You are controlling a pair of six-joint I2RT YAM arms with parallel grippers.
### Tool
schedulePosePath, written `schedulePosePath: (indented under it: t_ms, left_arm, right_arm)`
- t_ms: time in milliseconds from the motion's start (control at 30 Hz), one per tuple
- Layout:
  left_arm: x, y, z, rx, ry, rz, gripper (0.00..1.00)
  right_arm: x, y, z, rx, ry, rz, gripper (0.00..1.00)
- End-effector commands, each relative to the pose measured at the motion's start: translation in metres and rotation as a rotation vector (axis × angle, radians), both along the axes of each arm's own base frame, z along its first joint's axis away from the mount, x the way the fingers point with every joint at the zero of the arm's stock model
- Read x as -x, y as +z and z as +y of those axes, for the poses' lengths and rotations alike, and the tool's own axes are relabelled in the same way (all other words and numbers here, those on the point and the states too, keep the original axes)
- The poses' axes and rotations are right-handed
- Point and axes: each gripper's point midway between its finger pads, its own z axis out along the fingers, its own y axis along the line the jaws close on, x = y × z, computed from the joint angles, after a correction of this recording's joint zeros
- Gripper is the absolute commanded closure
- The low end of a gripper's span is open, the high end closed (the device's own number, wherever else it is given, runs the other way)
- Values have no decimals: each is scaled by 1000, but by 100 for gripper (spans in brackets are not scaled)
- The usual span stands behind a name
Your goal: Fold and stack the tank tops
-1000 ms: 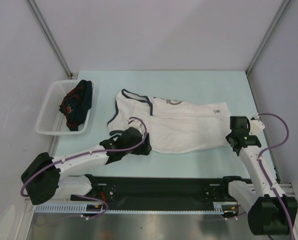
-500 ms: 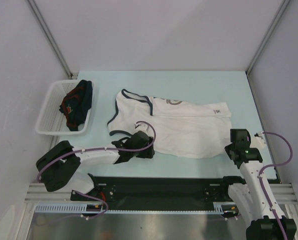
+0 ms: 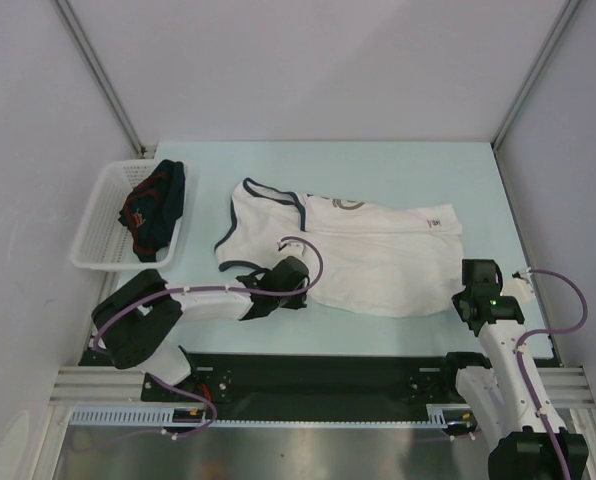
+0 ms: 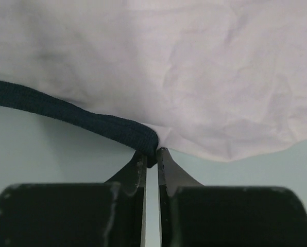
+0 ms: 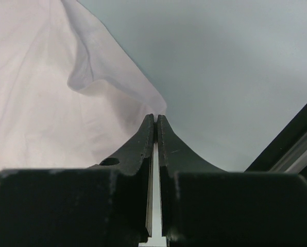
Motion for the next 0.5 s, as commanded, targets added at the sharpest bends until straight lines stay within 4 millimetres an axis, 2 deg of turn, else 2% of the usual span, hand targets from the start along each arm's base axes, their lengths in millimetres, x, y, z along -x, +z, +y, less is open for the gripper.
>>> schedulePosePath:
  t_ms: [0,33,167,200,367,467]
  left_arm:
    - [-2,4,1,-42,-4,-5,95]
    - [-1,7,1,-44,-5,-8,100]
    - [12,15,11,-60,-18,11,100]
    - [15,23,11,-39,-27,4,100]
    - [34,26,25,-33,-53,44,100]
    - [37,28,28,-26,-59,40,100]
  right_arm:
    - [0,3,-9,27,-45,-13,100]
    - [1,3,-9,26,-48,-10,100]
    - [7,3,-11,16,-95,-10,100]
    - [9,3,-13,22,-114,-8,100]
    - [20,-3,-13,7,-169,26,100]
    - [21,-5,-14,7,-185,27,100]
